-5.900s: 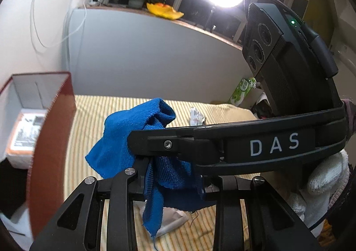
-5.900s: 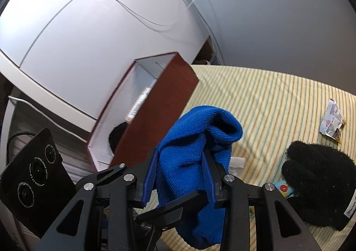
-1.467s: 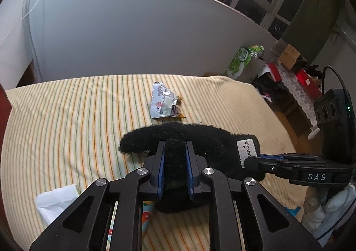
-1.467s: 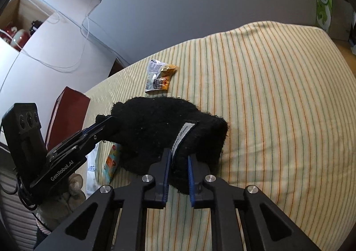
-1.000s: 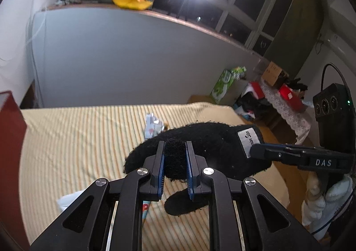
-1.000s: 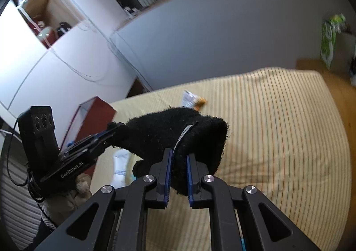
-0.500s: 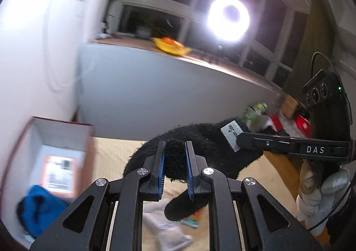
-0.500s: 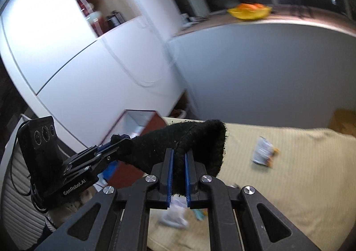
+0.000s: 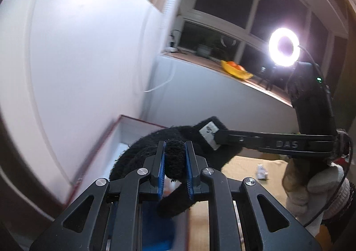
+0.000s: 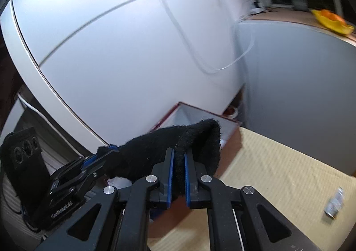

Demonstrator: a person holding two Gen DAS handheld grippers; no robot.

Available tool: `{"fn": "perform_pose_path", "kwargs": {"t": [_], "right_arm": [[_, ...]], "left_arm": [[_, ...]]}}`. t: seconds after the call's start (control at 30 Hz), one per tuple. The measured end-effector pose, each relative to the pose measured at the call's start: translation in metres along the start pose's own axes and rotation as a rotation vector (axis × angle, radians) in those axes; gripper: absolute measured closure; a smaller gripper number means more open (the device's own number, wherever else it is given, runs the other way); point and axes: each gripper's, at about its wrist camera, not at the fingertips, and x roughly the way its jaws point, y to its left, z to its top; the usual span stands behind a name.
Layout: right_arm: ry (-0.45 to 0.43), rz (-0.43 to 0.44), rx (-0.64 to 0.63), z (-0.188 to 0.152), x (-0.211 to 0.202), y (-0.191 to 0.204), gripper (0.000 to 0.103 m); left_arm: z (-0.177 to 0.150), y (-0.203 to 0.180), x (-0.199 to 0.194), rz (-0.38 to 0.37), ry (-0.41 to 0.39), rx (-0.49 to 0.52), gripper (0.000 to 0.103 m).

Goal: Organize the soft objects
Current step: 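Carry the glove over the shoebox and open both tools, then lower the left tool over the white packet while the right tool reaches the blue funnel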

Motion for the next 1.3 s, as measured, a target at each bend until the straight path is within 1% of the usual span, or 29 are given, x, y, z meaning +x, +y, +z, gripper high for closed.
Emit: {"fn": "perform_pose_path", "kwargs": {"t": [0.07,0.17,0.3,0.37,0.43,0.47,0.5,0.53,0.57,0.63,0.7,0.73,0.77,0.8,0.9,1.0,1.07,1.13,1.23,1.3], "right_arm": [[0.023,0.003,-0.02,0.003,0.02,0.008,0.095],[0.045,-0.002,-0.041,0.005,0.046,0.013,0.095],[0.076,0.0,-0.023,0.004,0.069,0.007,0.095],[0.084,-0.021,-0.037,0.001,0.075,0.005,0.095],[0.093,-0.039,-0.049,-0.001,0.081,0.003,0.092],[0.098,-0.054,-0.048,-0.001,0.083,0.002,0.086],[0.107,-0.059,-0.041,0.0,0.085,0.0,0.077],[0.112,-0.062,-0.029,0.001,0.084,-0.003,0.052],[0.1,-0.058,-0.017,0.0,0.081,-0.006,0.039],[0.069,-0.05,-0.019,-0.001,0.071,-0.009,0.039],[0.063,-0.06,-0.031,-0.002,0.061,-0.01,0.039],[0.056,-0.066,-0.033,-0.004,0.055,-0.01,0.039],[0.051,-0.067,-0.032,-0.005,0.049,-0.011,0.039],[0.047,-0.066,-0.028,-0.007,0.043,-0.013,0.039],[0.029,-0.055,-0.023,-0.016,0.018,-0.016,0.039],[0.015,-0.077,-0.036,-0.028,-0.01,-0.018,0.039],[0.0,-0.098,-0.037,-0.042,-0.032,-0.023,0.039],[-0.012,-0.105,-0.024,-0.059,-0.054,-0.03,0.039],[-0.047,-0.118,0.025,-0.087,-0.093,-0.046,0.039],[-0.079,-0.134,0.059,-0.108,-0.12,-0.057,0.039]], "left_arm": [[-0.003,0.006,0.001,0.036,0.001,0.005,0.089],[-0.01,0.01,0.007,0.065,0.026,0.011,0.089],[-0.02,0.013,0.022,0.111,0.065,0.029,0.089],[-0.024,0.014,0.029,0.124,0.083,0.033,0.089],[-0.027,0.017,0.032,0.133,0.097,0.018,0.088],[-0.028,0.018,0.032,0.129,0.096,0.007,0.086],[-0.029,0.019,0.032,0.13,0.092,-0.001,0.082],[-0.03,0.02,0.03,0.129,0.094,-0.01,0.078],[-0.032,0.021,0.027,0.124,0.089,-0.014,0.072],[-0.034,0.02,0.022,0.121,0.083,-0.015,0.072],[-0.034,0.019,0.019,0.113,0.076,-0.019,0.071],[-0.034,0.018,0.016,0.112,0.072,-0.021,0.068],[-0.034,0.018,0.014,0.11,0.068,-0.025,0.059],[-0.034,0.018,0.012,0.102,0.061,-0.032,0.056],[-0.036,0.017,0.004,0.062,0.06,-0.049,0.056],[-0.04,0.011,-0.006,0.014,0.048,-0.06,0.056],[-0.045,0.003,-0.016,-0.006,0.018,-0.046,0.056],[-0.051,-0.007,-0.021,-0.024,0.007,-0.027,0.056],[-0.061,-0.018,-0.024,-0.093,0.027,-0.04,0.056],[-0.068,-0.026,-0.025,-0.121,0.041,-0.042,0.056]]}}
